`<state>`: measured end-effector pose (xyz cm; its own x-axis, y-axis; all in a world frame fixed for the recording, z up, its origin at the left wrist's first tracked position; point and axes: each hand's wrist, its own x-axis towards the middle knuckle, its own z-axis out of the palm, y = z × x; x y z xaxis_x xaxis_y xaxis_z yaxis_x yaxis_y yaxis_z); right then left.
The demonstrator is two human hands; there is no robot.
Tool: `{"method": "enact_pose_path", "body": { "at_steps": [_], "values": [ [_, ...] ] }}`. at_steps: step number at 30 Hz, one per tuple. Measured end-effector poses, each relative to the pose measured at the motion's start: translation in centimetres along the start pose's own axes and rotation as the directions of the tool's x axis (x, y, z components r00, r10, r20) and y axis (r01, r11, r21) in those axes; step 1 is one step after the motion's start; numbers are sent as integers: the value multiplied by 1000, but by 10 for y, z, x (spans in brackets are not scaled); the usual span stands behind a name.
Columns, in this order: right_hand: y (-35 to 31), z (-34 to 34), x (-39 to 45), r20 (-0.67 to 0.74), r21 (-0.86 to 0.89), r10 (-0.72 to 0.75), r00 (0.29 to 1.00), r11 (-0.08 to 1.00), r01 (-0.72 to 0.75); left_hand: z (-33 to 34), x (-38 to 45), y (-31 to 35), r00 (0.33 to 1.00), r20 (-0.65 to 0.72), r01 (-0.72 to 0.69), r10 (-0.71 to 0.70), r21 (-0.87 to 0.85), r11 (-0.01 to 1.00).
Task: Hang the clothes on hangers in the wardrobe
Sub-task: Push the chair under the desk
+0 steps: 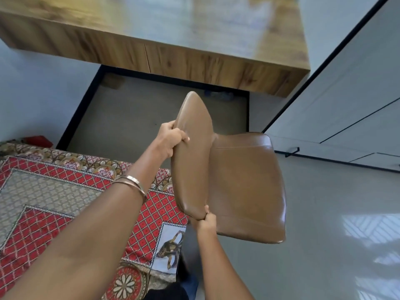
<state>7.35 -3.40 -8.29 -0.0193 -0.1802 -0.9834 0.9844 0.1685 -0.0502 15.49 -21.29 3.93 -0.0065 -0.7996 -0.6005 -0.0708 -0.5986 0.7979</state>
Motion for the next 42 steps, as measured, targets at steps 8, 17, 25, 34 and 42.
{"method": "enact_pose_path", "body": {
  "at_steps": [8, 17, 25, 34, 42],
  "values": [
    [-63, 22, 4, 126, -186, -101, 987, 975, 123, 8, -3, 10, 973, -226, -97, 49, -205, 974],
    [-127, 75, -9, 138, -209, 32, 990, 978, -3, 25, 1, 21, 873, -487, -203, -21, -403, 892],
    [-219, 149, 22, 183, -521, 52, 982, 852, 52, 74, 34, 36, 711, -677, -297, -190, -533, 792],
    [-322, 213, 29, 277, -622, -97, 956, 740, 255, 144, 67, 34, 753, -543, -106, -372, -658, 745],
    [-374, 237, -12, 399, -386, -101, 911, 883, 267, 177, 84, 63, 926, -208, 66, -315, -733, 677]
  ]
}}
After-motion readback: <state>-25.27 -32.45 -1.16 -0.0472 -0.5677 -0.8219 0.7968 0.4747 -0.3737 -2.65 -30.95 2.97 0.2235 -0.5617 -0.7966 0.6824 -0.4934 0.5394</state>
